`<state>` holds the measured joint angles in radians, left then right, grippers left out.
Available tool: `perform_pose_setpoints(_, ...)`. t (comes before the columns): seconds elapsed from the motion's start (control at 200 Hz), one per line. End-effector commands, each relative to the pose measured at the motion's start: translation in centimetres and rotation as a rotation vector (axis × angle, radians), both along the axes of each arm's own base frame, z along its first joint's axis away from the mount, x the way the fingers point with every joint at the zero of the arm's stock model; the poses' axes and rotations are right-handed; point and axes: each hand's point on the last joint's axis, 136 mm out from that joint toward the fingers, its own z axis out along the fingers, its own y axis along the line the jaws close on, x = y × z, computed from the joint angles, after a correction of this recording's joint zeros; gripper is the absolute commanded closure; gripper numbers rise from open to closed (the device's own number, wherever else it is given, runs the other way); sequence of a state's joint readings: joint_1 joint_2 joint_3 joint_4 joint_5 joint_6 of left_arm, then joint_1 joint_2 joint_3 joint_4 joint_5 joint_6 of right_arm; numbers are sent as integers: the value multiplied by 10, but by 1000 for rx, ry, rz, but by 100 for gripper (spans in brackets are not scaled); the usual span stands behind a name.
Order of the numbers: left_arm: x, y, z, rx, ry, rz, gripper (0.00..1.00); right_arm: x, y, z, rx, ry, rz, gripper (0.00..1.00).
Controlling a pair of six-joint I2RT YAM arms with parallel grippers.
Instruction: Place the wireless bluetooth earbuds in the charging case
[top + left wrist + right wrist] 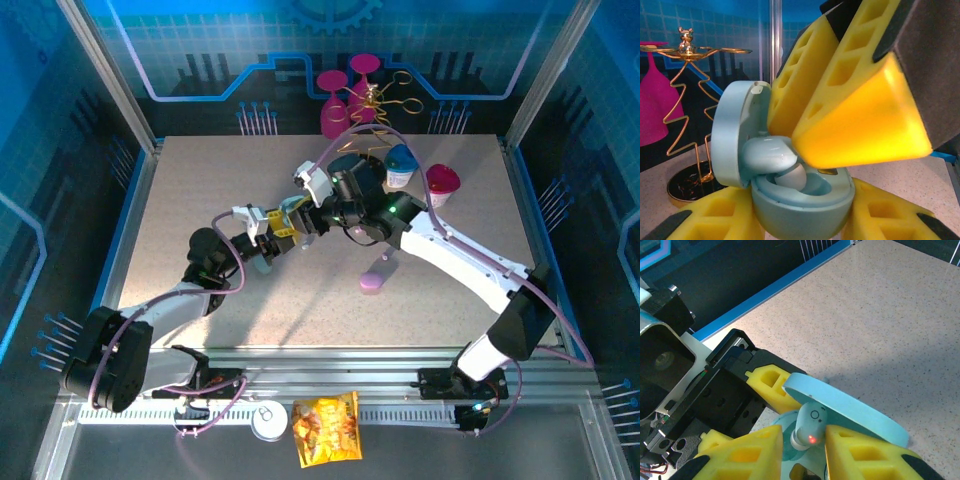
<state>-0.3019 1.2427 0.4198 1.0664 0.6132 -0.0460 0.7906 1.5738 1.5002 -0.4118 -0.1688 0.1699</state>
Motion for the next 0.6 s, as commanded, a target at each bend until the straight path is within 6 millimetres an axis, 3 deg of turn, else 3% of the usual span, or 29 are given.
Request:
perform_pose_setpoints(0.0, 1, 3, 13, -1, -56, 24, 84, 3, 2, -1, 0, 40, -12, 72)
perform_pose_setpoints(0.595, 9, 9, 9, 0, -40, 84, 84, 1, 3, -7, -7, 80, -36, 81)
